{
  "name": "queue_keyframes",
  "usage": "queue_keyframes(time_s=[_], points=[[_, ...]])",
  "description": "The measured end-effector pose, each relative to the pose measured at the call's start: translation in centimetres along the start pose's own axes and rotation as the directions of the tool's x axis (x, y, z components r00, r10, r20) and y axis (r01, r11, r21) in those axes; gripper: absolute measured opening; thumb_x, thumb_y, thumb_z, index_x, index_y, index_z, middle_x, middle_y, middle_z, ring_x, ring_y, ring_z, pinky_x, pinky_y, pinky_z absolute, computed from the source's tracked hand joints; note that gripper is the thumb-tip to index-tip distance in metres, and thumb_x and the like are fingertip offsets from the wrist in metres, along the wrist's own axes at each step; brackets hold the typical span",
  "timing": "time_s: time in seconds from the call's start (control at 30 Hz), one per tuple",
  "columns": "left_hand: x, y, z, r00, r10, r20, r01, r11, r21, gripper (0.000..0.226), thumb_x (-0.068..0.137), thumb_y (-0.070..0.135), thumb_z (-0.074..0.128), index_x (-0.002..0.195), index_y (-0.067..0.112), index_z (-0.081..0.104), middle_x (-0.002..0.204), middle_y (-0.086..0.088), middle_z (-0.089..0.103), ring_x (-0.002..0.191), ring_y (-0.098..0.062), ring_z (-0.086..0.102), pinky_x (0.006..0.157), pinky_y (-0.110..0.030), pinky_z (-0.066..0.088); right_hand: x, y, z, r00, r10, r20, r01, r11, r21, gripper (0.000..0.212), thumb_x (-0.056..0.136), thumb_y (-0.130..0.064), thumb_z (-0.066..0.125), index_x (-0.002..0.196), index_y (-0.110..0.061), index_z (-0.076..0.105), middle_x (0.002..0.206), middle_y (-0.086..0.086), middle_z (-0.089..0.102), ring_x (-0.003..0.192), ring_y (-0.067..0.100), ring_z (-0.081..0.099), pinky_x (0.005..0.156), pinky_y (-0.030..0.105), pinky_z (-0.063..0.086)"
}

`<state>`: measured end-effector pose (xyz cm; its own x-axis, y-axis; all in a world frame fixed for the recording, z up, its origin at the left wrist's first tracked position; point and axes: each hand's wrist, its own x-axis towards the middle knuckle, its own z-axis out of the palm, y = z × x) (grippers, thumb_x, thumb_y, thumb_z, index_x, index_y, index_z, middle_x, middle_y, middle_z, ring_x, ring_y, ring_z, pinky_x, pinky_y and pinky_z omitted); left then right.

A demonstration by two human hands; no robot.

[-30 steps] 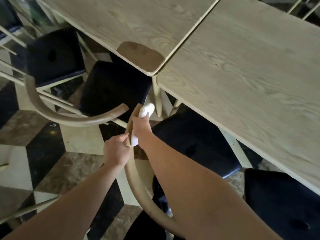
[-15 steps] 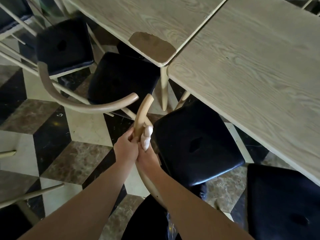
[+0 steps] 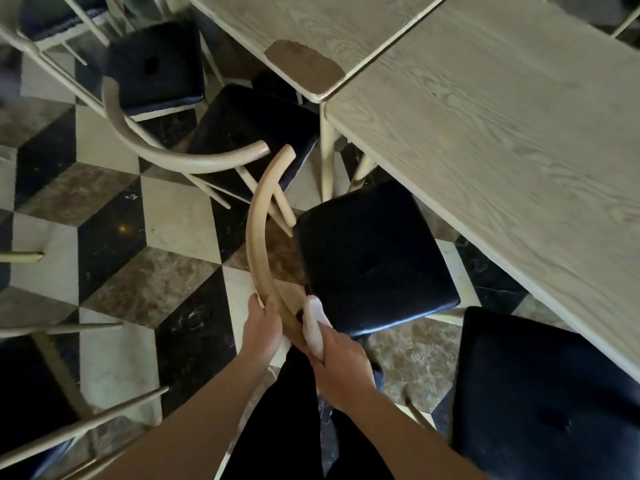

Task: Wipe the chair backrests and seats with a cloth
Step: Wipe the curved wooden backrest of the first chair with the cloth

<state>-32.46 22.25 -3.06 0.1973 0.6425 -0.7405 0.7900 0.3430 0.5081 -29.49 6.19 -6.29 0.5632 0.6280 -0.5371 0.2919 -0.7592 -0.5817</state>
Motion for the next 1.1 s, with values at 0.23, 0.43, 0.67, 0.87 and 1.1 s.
queue_keyframes(time_s=[0.23, 0.43, 0.67, 0.87, 1.1], points=[[0.7, 0.7, -1.7, 0.996, -0.033, 0.079, 0.034, 0.999, -0.003, 0.064, 0.104, 0.030, 0.050, 0.159, 0.029, 0.019, 0.120, -0.010, 0.062, 0.100, -0.030, 0.068, 0.083, -0.044, 0.058, -2.4, 1.4, -0.1, 0.999, -0.007, -0.047, 0.000, 0.988, -0.152, 0.071, 0.089, -0.060, 0.013, 0.147, -0.031, 0.043, 0.145, -0.016, 0.052, 0.133, 0.013, 0.046, 0.120, 0.035, 0.027], [4.3, 5.2, -4.8, 0.979, 0.149, 0.138, -0.145, 0.989, -0.037, 0.069, 0.096, 0.015, 0.052, 0.158, 0.030, 0.027, 0.146, -0.003, 0.050, 0.131, -0.028, 0.052, 0.110, -0.055, 0.044, 0.5, -3.0, 0.9, 0.996, 0.061, -0.059, -0.061, 0.998, -0.002, 0.061, 0.097, -0.045, 0.035, 0.158, -0.036, 0.032, 0.157, -0.019, 0.042, 0.142, 0.010, 0.039, 0.123, 0.033, 0.021], [9.7, 12.4, -6.3, 0.924, 0.369, 0.103, -0.379, 0.919, 0.106, 0.046, 0.106, 0.022, 0.040, 0.151, 0.026, 0.045, 0.148, 0.002, 0.053, 0.134, -0.017, 0.051, 0.106, -0.036, 0.046, 10.7, -12.5, 0.5, 0.985, 0.134, -0.108, -0.083, 0.919, 0.384, 0.065, 0.103, -0.042, 0.035, 0.163, -0.037, 0.013, 0.167, -0.014, 0.027, 0.151, 0.013, 0.029, 0.123, 0.040, 0.030], [13.7, 16.9, -6.3, 0.890, 0.411, 0.195, -0.445, 0.878, 0.180, 0.032, 0.106, 0.023, 0.046, 0.132, 0.023, 0.064, 0.102, 0.015, 0.066, 0.097, -0.006, 0.061, 0.086, -0.028, 0.052, 22.1, -17.1, -3.3, 0.950, 0.302, -0.073, -0.102, 0.525, 0.845, 0.062, 0.102, -0.048, 0.049, 0.159, -0.047, 0.023, 0.139, -0.001, 0.062, 0.123, 0.020, 0.064, 0.101, 0.046, 0.056], [15.8, 16.8, -6.2, 0.872, 0.447, 0.201, -0.485, 0.846, 0.222, 0.030, 0.099, 0.026, 0.064, 0.128, 0.023, 0.069, 0.117, 0.008, 0.075, 0.107, -0.006, 0.067, 0.101, -0.036, 0.054, 29.7, -17.5, -8.5, 0.895, 0.415, -0.165, -0.069, 0.494, 0.867, 0.071, 0.102, -0.054, 0.042, 0.163, -0.043, 0.006, 0.142, 0.001, 0.060, 0.117, 0.023, 0.064, 0.100, 0.045, 0.055]])
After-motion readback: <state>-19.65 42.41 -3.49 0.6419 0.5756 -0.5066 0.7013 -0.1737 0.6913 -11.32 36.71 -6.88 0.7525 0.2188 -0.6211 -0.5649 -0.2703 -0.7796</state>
